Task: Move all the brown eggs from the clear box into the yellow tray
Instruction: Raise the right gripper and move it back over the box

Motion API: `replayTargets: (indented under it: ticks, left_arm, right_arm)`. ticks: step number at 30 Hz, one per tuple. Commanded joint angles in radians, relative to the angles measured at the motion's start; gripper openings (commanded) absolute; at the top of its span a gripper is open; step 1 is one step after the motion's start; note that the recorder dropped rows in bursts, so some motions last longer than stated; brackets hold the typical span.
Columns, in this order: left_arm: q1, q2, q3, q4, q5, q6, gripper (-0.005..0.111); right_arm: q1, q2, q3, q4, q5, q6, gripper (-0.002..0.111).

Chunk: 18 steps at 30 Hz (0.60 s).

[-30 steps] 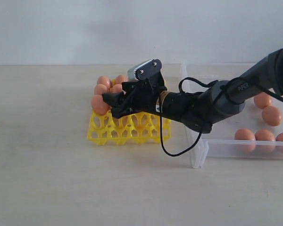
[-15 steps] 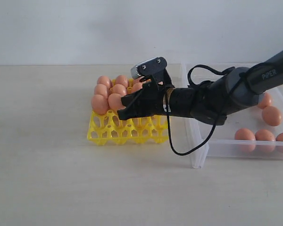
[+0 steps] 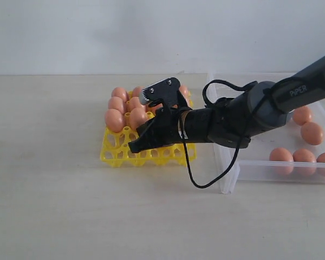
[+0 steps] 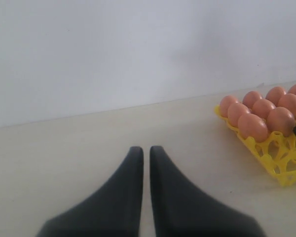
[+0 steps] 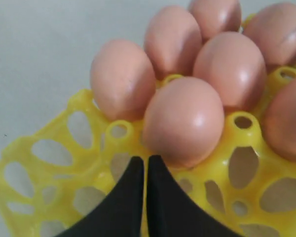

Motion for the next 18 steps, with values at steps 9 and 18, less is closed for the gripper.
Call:
replayTargets:
  ticks: [9, 18]
  left_arm:
    - [-0.005, -0.001, 0.004, -0.002, -0.003, -0.005, 0.004]
    - [-0.005, -0.001, 0.004, -0.002, -0.003, -0.005, 0.004]
  right_arm:
    - [0.001, -0.257, 0.101, -0.061, -0.018, -0.149, 0.0]
    - [-0.031, -0.5, 0.149, 0.145, 0.459, -0.472, 0.0]
